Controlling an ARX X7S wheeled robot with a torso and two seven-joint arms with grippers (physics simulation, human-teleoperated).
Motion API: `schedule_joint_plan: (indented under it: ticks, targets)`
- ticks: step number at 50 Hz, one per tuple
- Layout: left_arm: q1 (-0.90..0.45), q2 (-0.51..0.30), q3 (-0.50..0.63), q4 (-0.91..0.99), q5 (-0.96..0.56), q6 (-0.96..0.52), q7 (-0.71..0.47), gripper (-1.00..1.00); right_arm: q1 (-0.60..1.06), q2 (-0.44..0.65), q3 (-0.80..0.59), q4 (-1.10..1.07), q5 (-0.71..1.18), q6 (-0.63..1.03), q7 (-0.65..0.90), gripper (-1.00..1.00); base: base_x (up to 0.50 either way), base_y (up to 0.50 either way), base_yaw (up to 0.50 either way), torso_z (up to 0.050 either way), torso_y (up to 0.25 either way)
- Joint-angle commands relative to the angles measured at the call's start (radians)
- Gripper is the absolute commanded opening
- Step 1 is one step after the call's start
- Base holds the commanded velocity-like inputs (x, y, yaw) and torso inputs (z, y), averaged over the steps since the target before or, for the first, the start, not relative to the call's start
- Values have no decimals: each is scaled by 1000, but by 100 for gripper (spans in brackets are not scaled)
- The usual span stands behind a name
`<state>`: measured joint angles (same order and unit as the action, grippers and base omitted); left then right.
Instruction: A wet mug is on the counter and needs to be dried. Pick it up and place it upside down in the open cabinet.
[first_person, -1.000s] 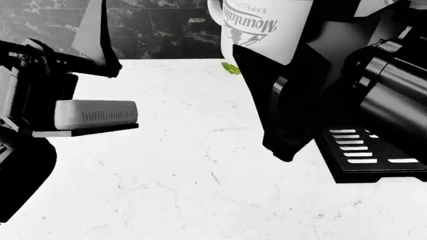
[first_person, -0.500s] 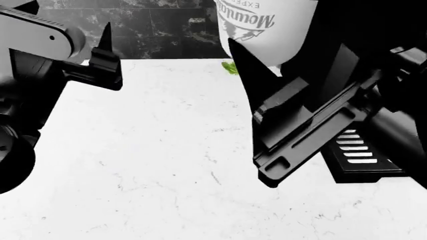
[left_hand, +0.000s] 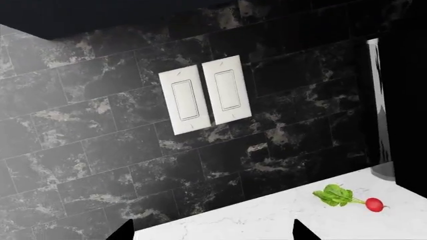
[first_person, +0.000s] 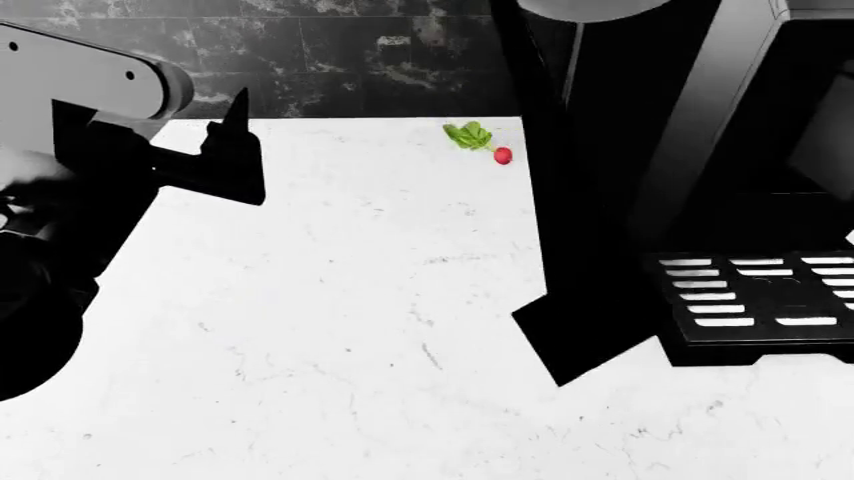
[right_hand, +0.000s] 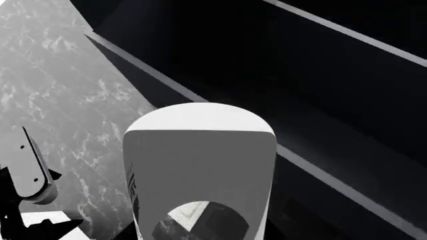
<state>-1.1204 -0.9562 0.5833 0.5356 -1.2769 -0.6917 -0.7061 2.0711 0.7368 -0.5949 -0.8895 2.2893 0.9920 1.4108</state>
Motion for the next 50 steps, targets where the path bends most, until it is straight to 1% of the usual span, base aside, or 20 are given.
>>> schedule_joint_plan:
  ticks: [1, 8, 16, 23, 28, 35, 50]
  targets:
    - [-9, 2, 2, -3, 6, -11, 1, 100, 191, -42, -35, 71, 4, 48, 40, -100, 0, 0, 0, 0, 0]
    - [-13, -1, 1, -1, 12, -10, 9, 100, 243, -51, -11, 218, -56, 103, -20, -100, 0, 0, 0, 0, 0]
    - [-7, -6, -2, 1, 21, -1, 14, 100, 250, -80, 24, 397, -204, 188, -132, -100, 0, 0, 0, 0, 0]
    - [0, -9, -1, 1, 39, 8, 24, 100, 244, -121, 54, 566, -477, 240, -305, -100, 0, 0, 0, 0, 0]
    - [2, -6, 0, 0, 45, 13, 34, 100, 258, -154, 52, 664, -605, 240, -408, -100, 0, 0, 0, 0, 0]
    - [5, -11, -6, 1, 44, 19, 34, 100, 281, -239, 73, 807, -827, 292, -559, -100, 0, 0, 0, 0, 0]
    - [16, -28, -18, 9, 44, 33, 32, 100, 282, -352, 32, 1055, -1263, 244, -875, -100, 0, 0, 0, 0, 0]
